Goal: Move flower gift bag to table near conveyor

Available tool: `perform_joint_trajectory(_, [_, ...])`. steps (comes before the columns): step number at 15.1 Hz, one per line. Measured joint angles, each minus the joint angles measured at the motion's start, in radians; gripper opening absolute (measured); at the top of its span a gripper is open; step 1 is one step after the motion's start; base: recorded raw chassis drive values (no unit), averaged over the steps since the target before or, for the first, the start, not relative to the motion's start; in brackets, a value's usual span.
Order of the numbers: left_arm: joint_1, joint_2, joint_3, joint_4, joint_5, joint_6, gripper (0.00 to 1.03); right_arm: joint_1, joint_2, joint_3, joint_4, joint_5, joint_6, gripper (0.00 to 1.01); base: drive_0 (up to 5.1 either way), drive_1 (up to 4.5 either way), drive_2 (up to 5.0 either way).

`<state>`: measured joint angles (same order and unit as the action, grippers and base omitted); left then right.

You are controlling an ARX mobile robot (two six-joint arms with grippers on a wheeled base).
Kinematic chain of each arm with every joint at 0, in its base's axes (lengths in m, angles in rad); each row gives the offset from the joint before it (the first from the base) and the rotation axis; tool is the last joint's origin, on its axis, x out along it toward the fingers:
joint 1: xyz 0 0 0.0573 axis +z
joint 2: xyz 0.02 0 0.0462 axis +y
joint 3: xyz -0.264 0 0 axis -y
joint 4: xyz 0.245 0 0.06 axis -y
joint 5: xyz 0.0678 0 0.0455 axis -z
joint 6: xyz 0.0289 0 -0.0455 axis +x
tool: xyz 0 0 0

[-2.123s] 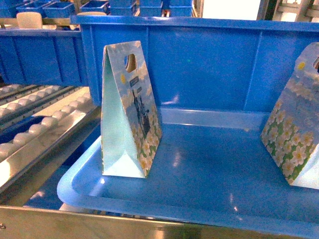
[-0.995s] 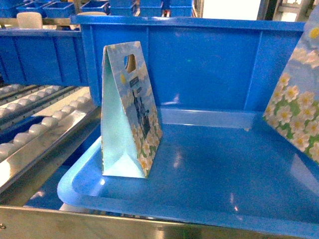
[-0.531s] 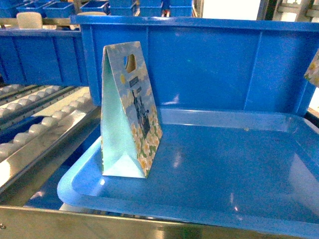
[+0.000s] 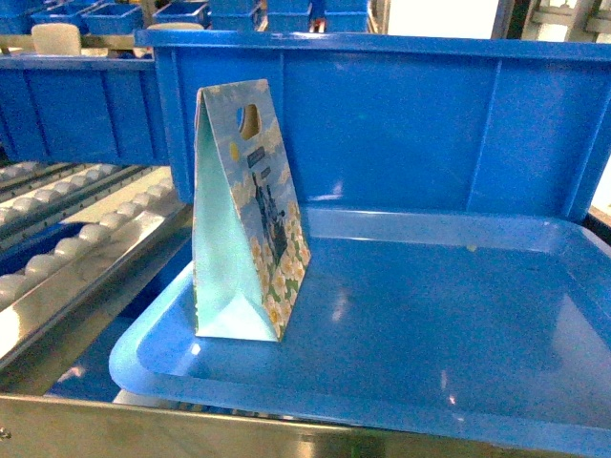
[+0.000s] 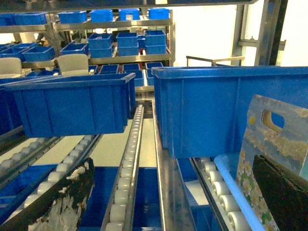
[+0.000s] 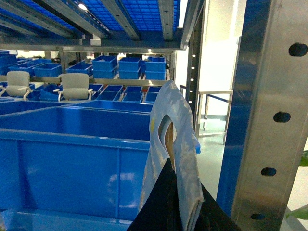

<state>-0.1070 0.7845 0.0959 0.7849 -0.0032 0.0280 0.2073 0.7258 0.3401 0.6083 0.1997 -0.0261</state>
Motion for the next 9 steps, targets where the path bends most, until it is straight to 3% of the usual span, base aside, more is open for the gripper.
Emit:
perform_joint_trajectory(4, [-0.002,0.017,0.000,0.023,-0.001,0.000,0.98,0.002,-0.008,-0.004,-0.002,-0.003,0.000,0.02,0.0,0.00,0.0])
perform_joint_trajectory(9, [-0.043,0.164,0.076,0.076,-0.013,-0.003,0.98,0.002,-0.008,-0.004,-0.002,-0.003,0.000,0.02,0.0,0.00,0.0])
